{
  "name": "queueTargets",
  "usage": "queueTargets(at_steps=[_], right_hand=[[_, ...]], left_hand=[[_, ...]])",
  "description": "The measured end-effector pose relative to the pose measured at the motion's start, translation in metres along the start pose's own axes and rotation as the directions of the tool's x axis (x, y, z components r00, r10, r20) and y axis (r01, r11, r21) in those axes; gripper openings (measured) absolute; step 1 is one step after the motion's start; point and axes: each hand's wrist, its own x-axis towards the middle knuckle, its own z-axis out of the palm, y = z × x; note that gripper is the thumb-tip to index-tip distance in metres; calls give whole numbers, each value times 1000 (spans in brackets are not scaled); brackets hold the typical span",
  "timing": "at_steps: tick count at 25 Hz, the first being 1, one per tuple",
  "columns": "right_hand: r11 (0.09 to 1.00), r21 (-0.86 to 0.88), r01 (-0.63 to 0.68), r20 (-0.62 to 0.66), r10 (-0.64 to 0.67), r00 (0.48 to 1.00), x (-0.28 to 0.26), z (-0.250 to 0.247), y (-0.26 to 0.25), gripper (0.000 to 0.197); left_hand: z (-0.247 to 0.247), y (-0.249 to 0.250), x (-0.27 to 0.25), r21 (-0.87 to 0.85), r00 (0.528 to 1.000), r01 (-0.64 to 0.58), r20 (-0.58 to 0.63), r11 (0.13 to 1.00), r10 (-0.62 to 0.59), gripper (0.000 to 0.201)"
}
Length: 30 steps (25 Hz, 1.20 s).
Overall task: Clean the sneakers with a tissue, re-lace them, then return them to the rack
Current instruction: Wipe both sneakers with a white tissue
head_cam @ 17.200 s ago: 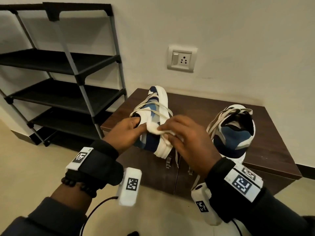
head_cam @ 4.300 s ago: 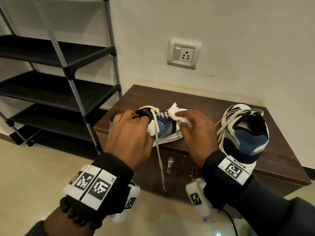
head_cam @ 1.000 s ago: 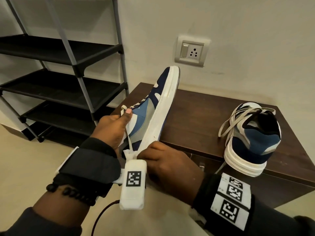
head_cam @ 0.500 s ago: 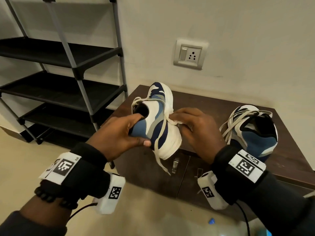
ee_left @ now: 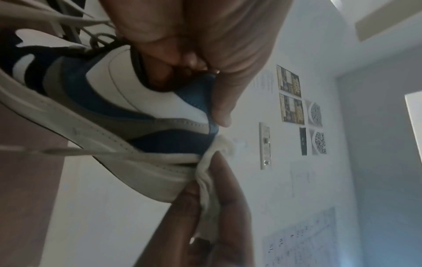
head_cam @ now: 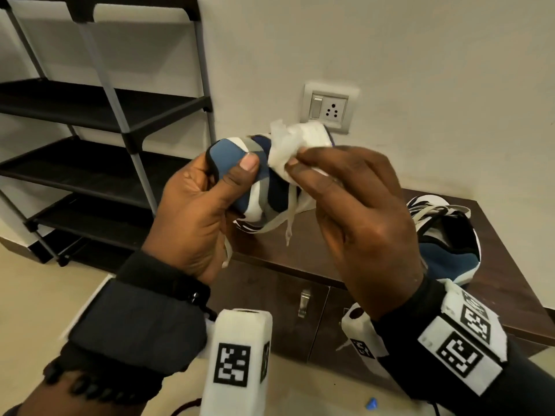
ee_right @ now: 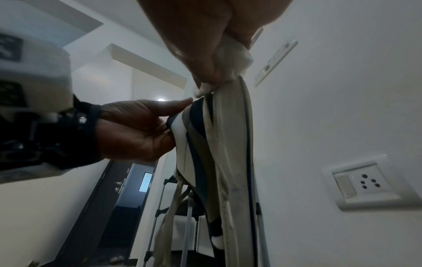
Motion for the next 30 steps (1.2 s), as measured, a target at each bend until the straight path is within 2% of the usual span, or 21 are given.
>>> queueTargets(at_steps=[2,4,8,13,17,19,21,24,27,29,30], right_hand=[[1000,-3,10,-69,-10,998,11,-4,3,30],[1000,-1,22,-109,-22,994,17,-6,2,27],[997,-40,63,-78,-66,995,9,3,-15,26],[998,43,-46,-92,50,994,13,8,-24,31],[993,-36,111,-54,-113,992,13,11,-35,28],[1000,-4,6,-83,-6,997,25,6,-22,28],[995,61,-77,-86,82,993,33,3,-23,30],[988,154,-21,-40,27,999,34,0,-38,30],[971,220,-94,-123,123,985,44,-16,-14,33],[974,203,-97,-147,128,981,44,-23,-4,40],[981,180,-73,-134,98,986,43,-22,-4,36]], left_hand=[[4,8,-4,-112,999,35,24,993,-32,43],[4,11,-5,-153,998,51,42,987,-45,43],[1,16,-4,-202,998,56,12,978,-55,44],[10,17,-9,-276,996,73,65,958,-57,45],[11,12,-12,-342,995,99,45,935,-89,43],[15,11,-14,-310,993,115,62,944,-100,51],[19,7,-16,-270,994,109,51,957,-99,51],[17,4,-16,-256,997,44,71,966,-27,43],[13,16,-12,-339,998,-6,49,941,24,41],[14,24,-11,-386,1000,9,1,923,-9,37],[15,26,-11,-417,999,36,-12,908,-45,35]])
